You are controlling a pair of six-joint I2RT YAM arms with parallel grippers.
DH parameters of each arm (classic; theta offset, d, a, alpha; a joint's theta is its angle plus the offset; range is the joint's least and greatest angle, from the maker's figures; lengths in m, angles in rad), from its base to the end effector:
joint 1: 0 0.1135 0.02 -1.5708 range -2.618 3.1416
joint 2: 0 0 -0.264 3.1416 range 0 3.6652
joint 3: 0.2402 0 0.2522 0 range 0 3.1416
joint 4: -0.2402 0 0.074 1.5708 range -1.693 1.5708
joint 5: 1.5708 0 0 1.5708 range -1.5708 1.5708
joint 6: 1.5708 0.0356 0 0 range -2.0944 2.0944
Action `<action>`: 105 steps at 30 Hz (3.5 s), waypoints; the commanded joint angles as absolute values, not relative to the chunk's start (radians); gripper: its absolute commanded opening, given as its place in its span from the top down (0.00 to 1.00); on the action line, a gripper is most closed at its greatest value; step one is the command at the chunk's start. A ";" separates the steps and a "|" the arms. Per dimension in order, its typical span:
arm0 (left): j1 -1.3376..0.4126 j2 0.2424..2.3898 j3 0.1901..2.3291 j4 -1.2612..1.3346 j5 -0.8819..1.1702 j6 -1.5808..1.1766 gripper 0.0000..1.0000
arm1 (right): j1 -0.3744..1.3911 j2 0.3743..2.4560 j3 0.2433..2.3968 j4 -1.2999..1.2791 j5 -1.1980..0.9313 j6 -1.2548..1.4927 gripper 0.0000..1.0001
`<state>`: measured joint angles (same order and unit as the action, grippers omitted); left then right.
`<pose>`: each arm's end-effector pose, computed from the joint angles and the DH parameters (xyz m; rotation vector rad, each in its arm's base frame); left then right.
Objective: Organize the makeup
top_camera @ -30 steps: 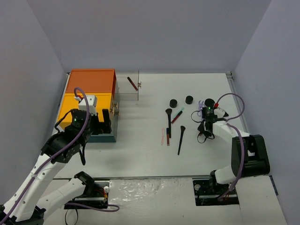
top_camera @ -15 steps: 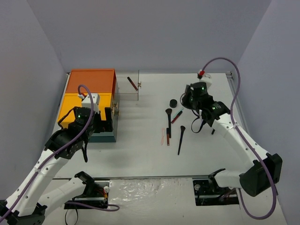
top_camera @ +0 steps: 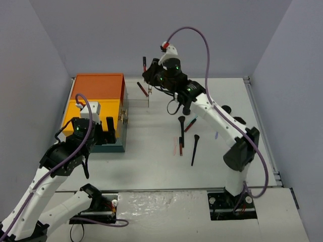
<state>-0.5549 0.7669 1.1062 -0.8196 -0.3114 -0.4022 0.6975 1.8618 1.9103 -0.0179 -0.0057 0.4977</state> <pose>0.1219 -0.0627 0.3849 -0.0378 2.0375 -0.2840 0.3425 0.2873 0.4416 -0.1662 1.6105 0.9431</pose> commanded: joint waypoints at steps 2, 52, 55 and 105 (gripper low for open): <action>-0.549 0.710 1.174 -0.887 -0.380 -0.418 0.03 | 0.721 2.024 2.091 0.037 -0.081 0.435 0.90; -0.551 0.756 1.123 -0.810 -0.347 -0.427 0.03 | 0.485 1.835 1.025 0.033 0.366 0.838 0.62; -0.549 0.760 1.123 -0.811 -0.347 -0.423 0.03 | 0.484 1.831 1.004 0.034 0.373 0.843 0.65; -0.549 0.739 1.176 -0.887 -0.367 -0.448 0.03 | 0.740 1.966 1.976 0.077 0.001 0.348 0.65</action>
<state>-0.5545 0.7484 1.1255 -0.8845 -0.3374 -0.4284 0.7302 2.0182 1.9335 0.0112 0.0045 0.3640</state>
